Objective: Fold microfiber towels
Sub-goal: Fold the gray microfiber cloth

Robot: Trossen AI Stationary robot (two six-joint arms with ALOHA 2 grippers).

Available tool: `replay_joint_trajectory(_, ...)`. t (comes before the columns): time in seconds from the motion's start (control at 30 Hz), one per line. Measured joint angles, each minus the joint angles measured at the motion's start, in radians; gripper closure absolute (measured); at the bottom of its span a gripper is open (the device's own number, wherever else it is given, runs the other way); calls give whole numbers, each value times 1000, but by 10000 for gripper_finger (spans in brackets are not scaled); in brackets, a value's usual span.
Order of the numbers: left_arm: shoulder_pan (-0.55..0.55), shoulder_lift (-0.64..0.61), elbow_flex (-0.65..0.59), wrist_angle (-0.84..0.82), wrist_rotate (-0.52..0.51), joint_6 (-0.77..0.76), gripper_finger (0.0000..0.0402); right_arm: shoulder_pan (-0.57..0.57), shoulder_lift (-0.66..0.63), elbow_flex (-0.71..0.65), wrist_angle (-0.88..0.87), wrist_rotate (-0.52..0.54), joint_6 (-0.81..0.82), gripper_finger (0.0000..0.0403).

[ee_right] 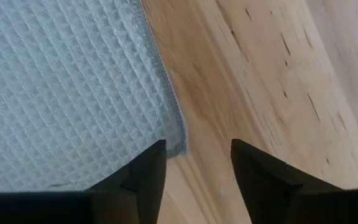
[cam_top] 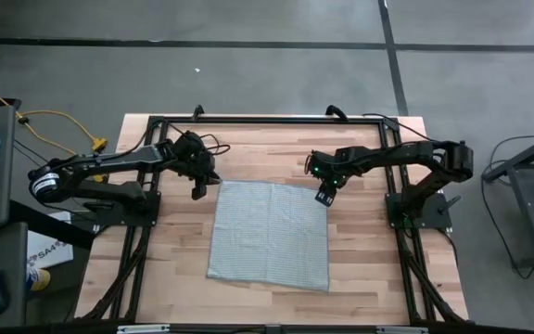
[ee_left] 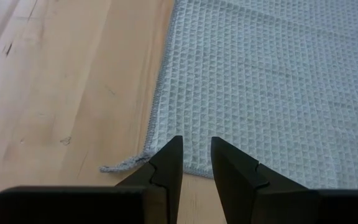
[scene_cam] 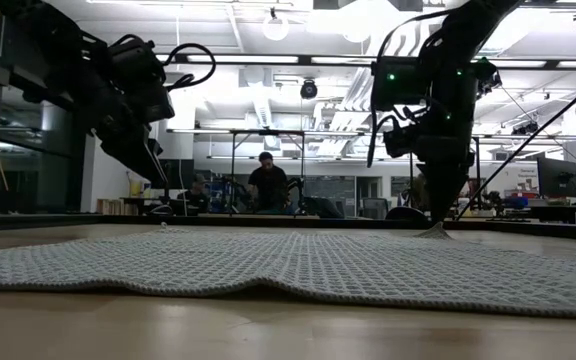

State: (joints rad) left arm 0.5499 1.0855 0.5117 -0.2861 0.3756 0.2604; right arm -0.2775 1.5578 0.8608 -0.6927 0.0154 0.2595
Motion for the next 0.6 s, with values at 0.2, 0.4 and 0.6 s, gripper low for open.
replay_joint_trajectory(0.2, 0, 0, 0, 0, 0, 0, 318, 0, 5, 0, 6, -30, 11, 221)
replay_joint_trajectory(0.4, 0, 0, 0, 0, 0, -1, 318, 1, 21, -8, 42, -51, 26, 230)
replay_joint_trajectory(0.6, 0, 0, 0, 0, 1, -3, 318, 1, 21, -10, 46, -69, 34, 231)
